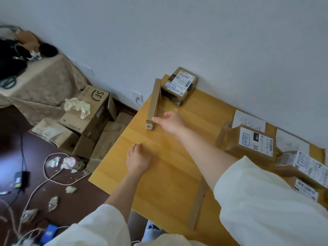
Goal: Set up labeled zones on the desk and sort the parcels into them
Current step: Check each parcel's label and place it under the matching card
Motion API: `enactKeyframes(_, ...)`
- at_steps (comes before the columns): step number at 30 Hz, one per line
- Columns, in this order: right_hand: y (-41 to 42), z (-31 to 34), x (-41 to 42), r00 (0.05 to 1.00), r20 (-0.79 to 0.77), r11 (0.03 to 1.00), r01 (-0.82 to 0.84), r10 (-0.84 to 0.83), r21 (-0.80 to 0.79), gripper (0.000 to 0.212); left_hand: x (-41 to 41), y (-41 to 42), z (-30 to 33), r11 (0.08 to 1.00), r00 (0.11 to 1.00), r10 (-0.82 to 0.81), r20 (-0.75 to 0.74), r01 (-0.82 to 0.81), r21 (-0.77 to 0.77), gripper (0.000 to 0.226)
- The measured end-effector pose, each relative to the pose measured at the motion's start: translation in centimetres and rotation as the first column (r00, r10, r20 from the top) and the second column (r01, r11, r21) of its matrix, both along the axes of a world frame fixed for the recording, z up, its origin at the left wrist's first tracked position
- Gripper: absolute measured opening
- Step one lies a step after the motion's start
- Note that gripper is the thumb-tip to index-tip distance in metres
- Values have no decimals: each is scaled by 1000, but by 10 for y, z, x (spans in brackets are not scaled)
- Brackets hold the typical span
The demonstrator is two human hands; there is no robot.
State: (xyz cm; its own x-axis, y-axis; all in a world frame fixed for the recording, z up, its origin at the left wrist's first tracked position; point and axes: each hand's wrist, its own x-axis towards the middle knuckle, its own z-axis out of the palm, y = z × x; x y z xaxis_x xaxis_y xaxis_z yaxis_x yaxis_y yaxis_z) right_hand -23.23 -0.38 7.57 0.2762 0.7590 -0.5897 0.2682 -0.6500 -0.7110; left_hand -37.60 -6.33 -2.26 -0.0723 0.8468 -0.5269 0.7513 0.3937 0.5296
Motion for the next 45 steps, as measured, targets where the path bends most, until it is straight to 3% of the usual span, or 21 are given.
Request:
enactKeyframes(5,27,-12,-27,997,78,1000,-4,5,-5,81,-10,-3,-9,994,994,-106,-7,106,-10,73)
enactKeyframes(12,32,-31,-36,995,78,997,58,-54,-45,80,-16,0,-9,997,994,-79,69,81,-16,74)
enactKeyframes(20,10,-41,-18,981,-3,980,193,-193,40,4,-12,-1,-7,989,989,-145,20,146,-25,74)
enactKeyframes(25,-24,-30,3,947,-181,961,275,-265,29,23,-10,-3,-5,983,985,-174,-5,174,-53,73)
enactKeyframes(33,-95,-13,47,787,-469,898,439,-401,-30,31,-1,-11,3,985,987,-157,28,159,-71,67)
enactKeyframes(39,-145,-4,76,658,-568,825,560,-494,-70,29,27,-35,27,998,964,35,264,-19,-63,45)
enactKeyframes(42,-171,2,89,593,-613,787,613,-522,-77,18,46,-50,39,985,872,159,463,-112,-128,33)
enactKeyframes(45,-196,4,100,577,-622,764,643,-530,-55,16,70,-62,57,967,767,228,600,-104,-234,40)
